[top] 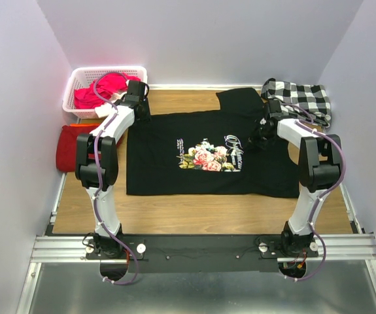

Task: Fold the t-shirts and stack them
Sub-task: Fold the flattened tshirt in 1/3 of the way

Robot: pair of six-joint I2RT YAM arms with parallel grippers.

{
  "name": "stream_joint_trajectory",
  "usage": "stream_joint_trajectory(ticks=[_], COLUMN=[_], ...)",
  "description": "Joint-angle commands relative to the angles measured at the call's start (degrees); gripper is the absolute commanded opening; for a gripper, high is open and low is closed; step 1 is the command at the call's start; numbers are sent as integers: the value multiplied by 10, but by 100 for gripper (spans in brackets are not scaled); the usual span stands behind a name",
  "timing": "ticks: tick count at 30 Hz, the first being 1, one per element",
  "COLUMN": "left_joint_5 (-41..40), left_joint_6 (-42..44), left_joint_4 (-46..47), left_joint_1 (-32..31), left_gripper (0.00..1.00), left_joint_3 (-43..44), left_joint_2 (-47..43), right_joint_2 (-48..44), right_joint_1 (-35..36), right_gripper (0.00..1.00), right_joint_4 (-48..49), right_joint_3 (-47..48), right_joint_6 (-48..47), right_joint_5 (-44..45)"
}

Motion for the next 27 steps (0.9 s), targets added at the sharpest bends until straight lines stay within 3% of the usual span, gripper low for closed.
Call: stream_joint_trajectory(ticks=[1, 6, 11, 15, 20, 27], left_joint_5=[-14, -14, -1, 14, 19, 25], left_joint_6=[6, 5, -5, -27, -75, -118], left_joint_4=[-5, -3, -3, -4, -27, -34], left_joint_1=[-2, -2, -4, -21, -84, -108], left_gripper=[53, 53, 54, 54, 54, 54], left_joint_3=[18, 7, -43, -137, -227, -333], left_joint_2=[0, -22, -67, -124, -205, -271], right_joint_2=[-33, -75, -110, -151, -214, -206], right_joint_1=[2, 2, 1, 1, -2, -24], right_gripper=[41, 53, 54, 53, 54, 54], right_joint_4=[11, -7, -47, -76, -102, -104], right_joint_3=[33, 32, -35, -101, -172, -206], right_joint_6=[-23, -30, -30, -27, -29, -41], right_joint_5=[20, 80, 150, 182, 235, 245])
